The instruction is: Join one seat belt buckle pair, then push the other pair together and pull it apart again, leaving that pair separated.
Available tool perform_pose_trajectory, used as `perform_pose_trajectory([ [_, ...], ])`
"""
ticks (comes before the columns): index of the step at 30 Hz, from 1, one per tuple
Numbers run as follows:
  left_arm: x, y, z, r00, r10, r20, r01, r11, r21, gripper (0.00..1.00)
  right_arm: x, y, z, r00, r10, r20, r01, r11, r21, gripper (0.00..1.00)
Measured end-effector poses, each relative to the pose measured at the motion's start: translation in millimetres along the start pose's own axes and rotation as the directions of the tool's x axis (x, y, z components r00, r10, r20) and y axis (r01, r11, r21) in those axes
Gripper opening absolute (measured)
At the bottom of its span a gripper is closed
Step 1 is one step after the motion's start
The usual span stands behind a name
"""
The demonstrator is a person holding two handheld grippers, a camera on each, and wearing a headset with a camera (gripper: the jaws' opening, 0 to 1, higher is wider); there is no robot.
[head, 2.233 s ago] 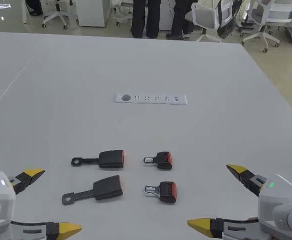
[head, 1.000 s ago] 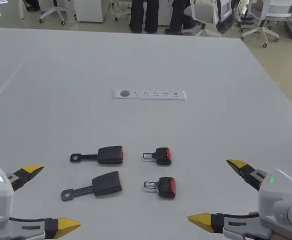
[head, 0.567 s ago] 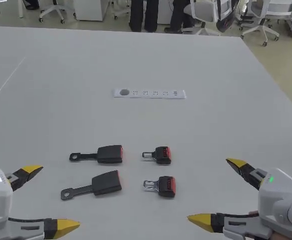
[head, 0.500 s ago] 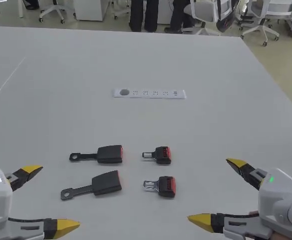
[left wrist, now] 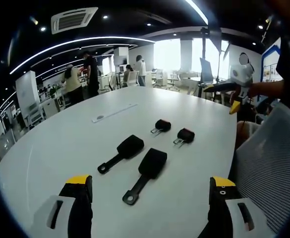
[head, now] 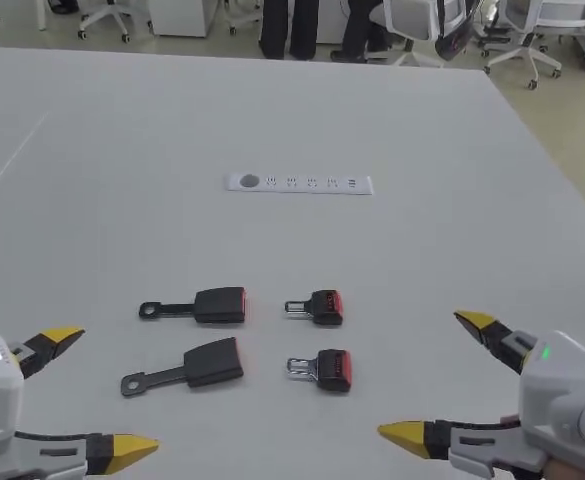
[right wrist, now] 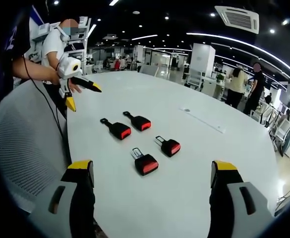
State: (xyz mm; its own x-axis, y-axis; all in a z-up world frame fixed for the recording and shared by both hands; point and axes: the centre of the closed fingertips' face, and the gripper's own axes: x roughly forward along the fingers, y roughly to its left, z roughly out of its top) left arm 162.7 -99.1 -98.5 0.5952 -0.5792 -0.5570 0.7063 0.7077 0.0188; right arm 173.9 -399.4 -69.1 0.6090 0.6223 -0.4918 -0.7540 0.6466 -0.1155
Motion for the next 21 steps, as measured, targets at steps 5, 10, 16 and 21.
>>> perform_pose_trajectory([
  [5, -0.1, -0.2, 0.4, 1.0, -0.008, -0.005, 0.008, 1.0, 0.006, 0.99, 0.8, -3.0, 0.2, 0.9998, 0.013, -0.017, -0.014, 0.999, -0.032, 0.98],
  [10, 2.9, -4.5, -0.1, 0.9981, -0.042, -0.046, 0.043, 0.999, 0.034, 0.98, 4.7, -5.7, 0.2, 0.9982, 0.044, -0.042, -0.046, 0.996, -0.071, 0.96],
  [16, 10.0, -12.7, 4.8, 0.9944, -0.077, -0.073, 0.082, 0.995, 0.059, 0.96, 9.4, -7.1, 5.1, 0.9945, 0.083, -0.063, -0.09, 0.989, -0.117, 0.95],
  [21, 19.0, -18.6, 9.0, 0.9887, -0.109, -0.103, 0.118, 0.989, 0.086, 0.93, 16.0, -6.3, 4.3, 0.9878, 0.127, -0.09, -0.14, 0.978, -0.153, 0.93],
])
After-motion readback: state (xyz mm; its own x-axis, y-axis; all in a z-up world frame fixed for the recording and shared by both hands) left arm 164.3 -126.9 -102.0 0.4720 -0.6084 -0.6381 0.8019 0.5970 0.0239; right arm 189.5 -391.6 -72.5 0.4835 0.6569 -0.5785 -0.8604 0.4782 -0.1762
